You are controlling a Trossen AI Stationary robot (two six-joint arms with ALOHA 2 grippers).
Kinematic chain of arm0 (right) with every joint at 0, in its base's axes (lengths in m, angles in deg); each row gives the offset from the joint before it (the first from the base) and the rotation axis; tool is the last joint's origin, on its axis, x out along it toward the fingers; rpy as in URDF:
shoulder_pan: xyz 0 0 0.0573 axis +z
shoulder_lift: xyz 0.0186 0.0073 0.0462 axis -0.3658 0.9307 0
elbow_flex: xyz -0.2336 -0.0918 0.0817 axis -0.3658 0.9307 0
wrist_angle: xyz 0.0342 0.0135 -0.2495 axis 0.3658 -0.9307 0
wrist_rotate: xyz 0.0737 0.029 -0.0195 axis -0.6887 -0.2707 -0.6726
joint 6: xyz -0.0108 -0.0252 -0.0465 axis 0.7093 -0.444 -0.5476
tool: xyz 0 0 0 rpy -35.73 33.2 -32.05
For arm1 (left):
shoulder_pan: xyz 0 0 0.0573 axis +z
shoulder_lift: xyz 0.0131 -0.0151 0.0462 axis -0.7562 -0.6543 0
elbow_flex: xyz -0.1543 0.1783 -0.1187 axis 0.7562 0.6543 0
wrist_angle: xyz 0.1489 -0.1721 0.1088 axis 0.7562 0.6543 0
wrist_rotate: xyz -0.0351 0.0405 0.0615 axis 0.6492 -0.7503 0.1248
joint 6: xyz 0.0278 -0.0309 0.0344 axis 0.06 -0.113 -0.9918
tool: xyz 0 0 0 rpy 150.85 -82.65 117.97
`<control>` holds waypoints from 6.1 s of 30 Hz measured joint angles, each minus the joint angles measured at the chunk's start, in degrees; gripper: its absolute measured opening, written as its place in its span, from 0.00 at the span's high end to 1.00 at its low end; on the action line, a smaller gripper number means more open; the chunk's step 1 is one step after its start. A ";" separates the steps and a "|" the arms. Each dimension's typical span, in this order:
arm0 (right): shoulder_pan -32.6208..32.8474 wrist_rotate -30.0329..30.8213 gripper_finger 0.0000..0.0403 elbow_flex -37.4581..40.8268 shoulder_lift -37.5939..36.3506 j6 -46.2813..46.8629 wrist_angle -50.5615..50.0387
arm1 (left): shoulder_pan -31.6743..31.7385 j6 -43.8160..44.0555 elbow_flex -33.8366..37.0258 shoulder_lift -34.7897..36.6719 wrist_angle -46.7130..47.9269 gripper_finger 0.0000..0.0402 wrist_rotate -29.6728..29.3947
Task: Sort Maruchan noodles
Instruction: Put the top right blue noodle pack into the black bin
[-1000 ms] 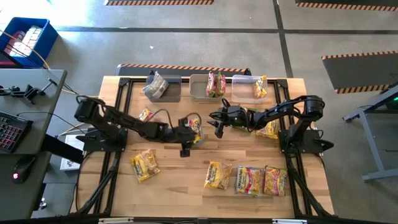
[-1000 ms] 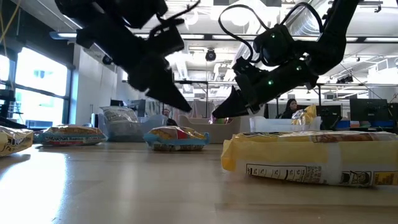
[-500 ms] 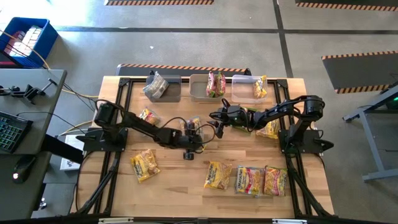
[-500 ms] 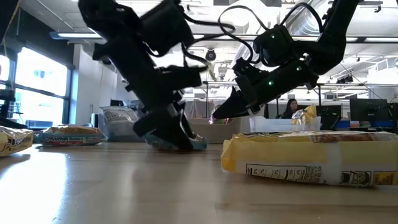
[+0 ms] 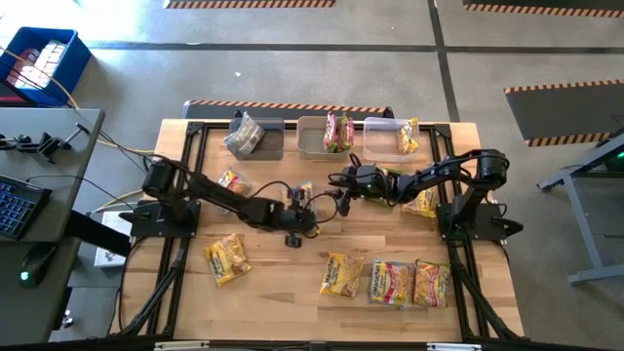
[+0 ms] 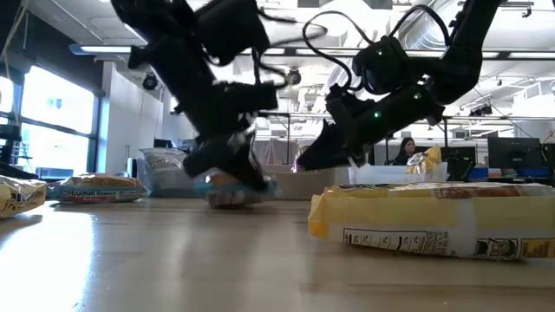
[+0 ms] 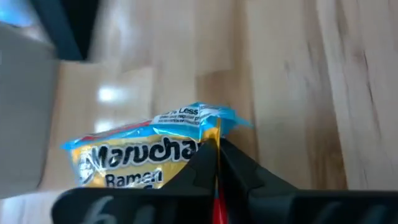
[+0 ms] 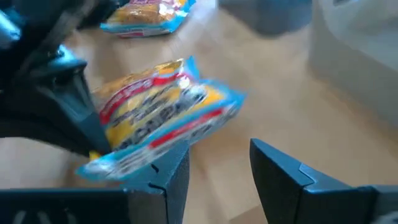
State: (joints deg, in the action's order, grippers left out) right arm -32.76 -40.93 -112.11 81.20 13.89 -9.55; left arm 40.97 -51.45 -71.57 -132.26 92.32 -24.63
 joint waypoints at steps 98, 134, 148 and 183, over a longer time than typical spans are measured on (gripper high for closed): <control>-3.31 -5.95 0.88 -36.57 18.58 55.80 7.52 | -3.79 -20.69 18.92 21.91 -22.75 0.51 -48.59; -11.97 -35.88 0.49 -36.44 17.31 19.63 7.15 | -5.34 18.49 25.97 40.71 -15.48 1.00 -33.49; -16.23 -48.54 0.49 -36.46 16.18 18.29 10.88 | -9.23 25.49 25.95 45.63 -15.43 1.00 -32.15; -7.80 -34.34 0.49 2.27 -4.74 1.50 28.40 | 0.01 21.33 25.95 38.68 -44.61 1.00 6.73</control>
State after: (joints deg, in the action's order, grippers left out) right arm -40.56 -75.27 -109.84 76.46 15.39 18.85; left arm 40.97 -30.12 -45.62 -93.58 47.71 -17.90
